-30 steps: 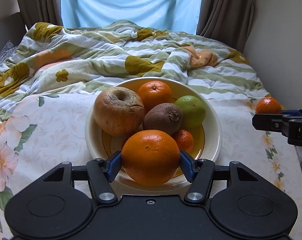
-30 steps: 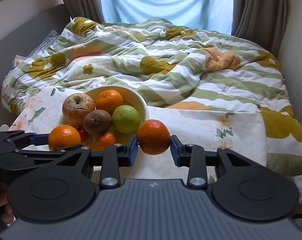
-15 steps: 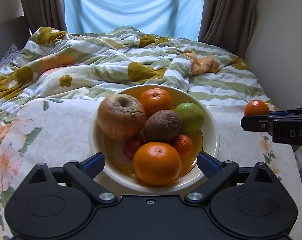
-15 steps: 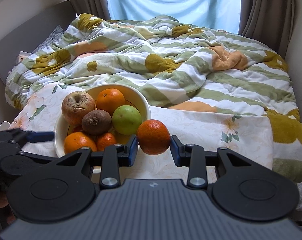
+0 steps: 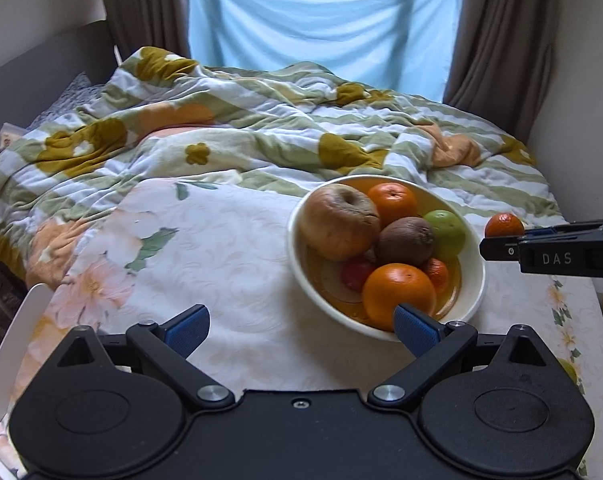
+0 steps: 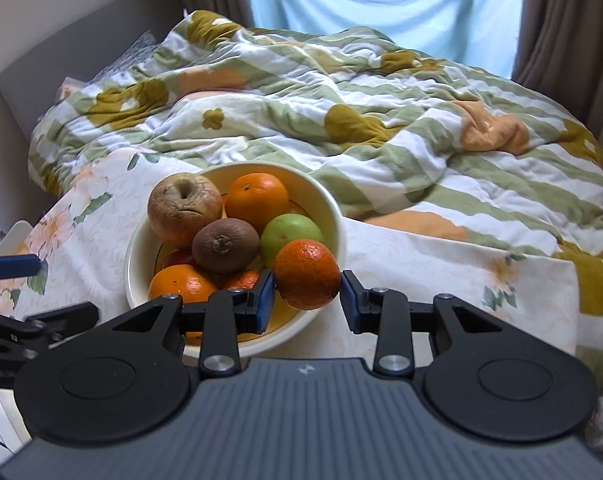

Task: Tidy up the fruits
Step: 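Lower the tangerine into the bowl and open the right tool, then grasp the red tomato with the left tool while the right tool grasps the green apple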

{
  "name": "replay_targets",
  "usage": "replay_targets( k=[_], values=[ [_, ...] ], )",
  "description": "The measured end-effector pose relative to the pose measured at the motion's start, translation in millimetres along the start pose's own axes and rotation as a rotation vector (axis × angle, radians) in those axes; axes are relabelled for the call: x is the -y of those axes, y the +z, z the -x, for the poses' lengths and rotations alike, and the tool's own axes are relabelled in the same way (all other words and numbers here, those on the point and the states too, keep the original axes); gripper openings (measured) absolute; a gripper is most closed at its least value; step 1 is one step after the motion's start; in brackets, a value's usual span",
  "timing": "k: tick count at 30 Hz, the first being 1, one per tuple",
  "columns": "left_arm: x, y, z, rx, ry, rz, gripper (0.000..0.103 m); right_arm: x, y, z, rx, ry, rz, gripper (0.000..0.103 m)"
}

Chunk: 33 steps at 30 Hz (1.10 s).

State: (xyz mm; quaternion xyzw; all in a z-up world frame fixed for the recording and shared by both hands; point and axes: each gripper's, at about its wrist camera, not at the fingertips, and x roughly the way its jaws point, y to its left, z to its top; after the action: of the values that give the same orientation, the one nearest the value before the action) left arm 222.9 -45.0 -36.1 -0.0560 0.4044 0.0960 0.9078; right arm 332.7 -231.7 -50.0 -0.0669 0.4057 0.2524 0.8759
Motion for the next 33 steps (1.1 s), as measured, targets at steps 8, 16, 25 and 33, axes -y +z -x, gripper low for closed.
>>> replay_targets(
  k=[8,16,25,33],
  values=[
    [-19,-4,7,0.021,0.049,0.05,0.1,-10,-3,-27,-0.028,0.001,0.039,0.05],
    [-28,-11,11,0.033,0.062,0.083,0.1,-14,-7,-35,-0.019,0.005,0.064,0.073],
    [-31,-14,23,0.04,0.061,0.088,0.1,-21,-12,-20,0.026,-0.046,0.092,0.103],
    [-37,-10,46,0.083,0.03,0.04,0.1,-34,-11,11,0.074,-0.063,0.075,0.103]
  ],
)
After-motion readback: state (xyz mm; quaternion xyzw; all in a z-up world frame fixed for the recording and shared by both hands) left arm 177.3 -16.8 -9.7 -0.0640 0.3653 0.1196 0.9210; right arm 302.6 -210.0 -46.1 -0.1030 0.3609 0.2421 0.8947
